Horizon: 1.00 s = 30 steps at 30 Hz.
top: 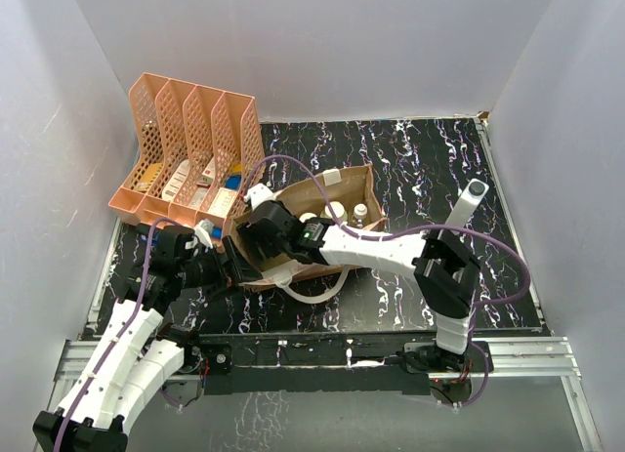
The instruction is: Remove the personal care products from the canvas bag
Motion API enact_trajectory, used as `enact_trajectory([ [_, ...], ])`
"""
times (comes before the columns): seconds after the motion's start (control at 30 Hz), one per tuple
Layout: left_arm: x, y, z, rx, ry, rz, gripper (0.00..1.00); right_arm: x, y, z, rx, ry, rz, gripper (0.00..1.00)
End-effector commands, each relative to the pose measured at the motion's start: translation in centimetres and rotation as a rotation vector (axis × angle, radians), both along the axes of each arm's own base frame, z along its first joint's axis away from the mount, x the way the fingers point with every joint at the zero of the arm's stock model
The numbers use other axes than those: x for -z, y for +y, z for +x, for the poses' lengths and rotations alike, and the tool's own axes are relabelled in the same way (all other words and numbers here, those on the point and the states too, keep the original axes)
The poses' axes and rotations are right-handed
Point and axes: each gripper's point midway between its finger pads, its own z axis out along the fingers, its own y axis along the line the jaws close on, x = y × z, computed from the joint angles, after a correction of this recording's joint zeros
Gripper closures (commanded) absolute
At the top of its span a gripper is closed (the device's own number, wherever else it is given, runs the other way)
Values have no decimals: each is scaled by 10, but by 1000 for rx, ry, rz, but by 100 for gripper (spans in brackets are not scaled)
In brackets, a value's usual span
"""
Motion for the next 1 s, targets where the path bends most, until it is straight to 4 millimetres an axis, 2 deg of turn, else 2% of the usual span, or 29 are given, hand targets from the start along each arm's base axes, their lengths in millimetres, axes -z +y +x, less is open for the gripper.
enact_trajectory([
  [0.0,-2,2,-7,18,18,16,17,-101,24,-3,27,-39,340,92],
  [0.27,-2,3,-7,17,16,17,14,-134,10,0,80,-14,478,92],
  [0.43,-3,3,-7,16,12,18,14,-153,-8,7,107,35,593,92],
  [0.6,-4,2,-7,15,13,14,13,-164,-24,13,119,90,679,92],
  [0.87,-4,3,-6,15,11,17,13,-188,-46,13,127,153,809,92],
  [0.97,-3,3,-6,15,13,20,13,-203,-57,12,129,162,860,92],
])
